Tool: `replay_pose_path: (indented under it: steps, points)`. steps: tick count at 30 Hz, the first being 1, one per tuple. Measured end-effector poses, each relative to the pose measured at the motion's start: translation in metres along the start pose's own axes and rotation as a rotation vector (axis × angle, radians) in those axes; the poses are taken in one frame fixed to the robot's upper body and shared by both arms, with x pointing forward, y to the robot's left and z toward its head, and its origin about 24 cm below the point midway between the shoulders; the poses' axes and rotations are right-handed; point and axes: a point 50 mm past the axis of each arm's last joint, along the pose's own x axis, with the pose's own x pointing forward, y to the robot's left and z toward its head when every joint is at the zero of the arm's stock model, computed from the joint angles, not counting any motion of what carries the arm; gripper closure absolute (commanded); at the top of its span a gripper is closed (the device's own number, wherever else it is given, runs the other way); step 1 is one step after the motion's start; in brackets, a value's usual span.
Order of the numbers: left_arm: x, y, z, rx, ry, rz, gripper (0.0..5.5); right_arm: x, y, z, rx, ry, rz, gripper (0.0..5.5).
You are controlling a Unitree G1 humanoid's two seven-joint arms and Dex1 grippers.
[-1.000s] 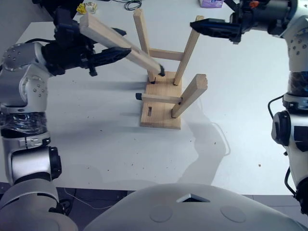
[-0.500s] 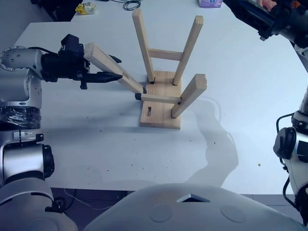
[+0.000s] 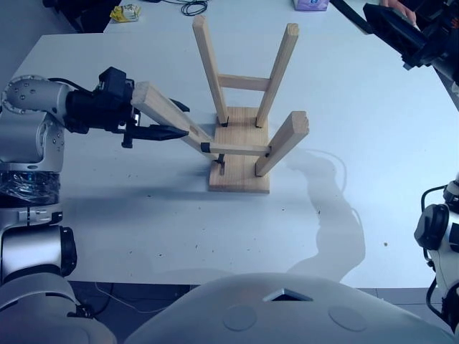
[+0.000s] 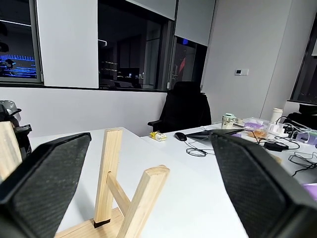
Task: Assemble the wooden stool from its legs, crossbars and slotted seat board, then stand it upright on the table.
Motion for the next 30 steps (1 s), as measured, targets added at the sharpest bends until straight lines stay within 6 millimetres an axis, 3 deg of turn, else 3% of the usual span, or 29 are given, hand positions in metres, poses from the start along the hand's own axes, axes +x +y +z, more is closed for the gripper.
replay_pose_path:
  steps: [20,30]
  points:
    - [0.008,-0.014,-0.009,-0.031,-0.026,-0.012,3.45,0.001,0.001,0.001,-0.008,-0.014,-0.015,1.08]
    - [0.007,-0.036,-0.009,-0.067,-0.035,0.017,3.45,0.002,0.001,0.002,-0.014,-0.038,-0.032,1.08]
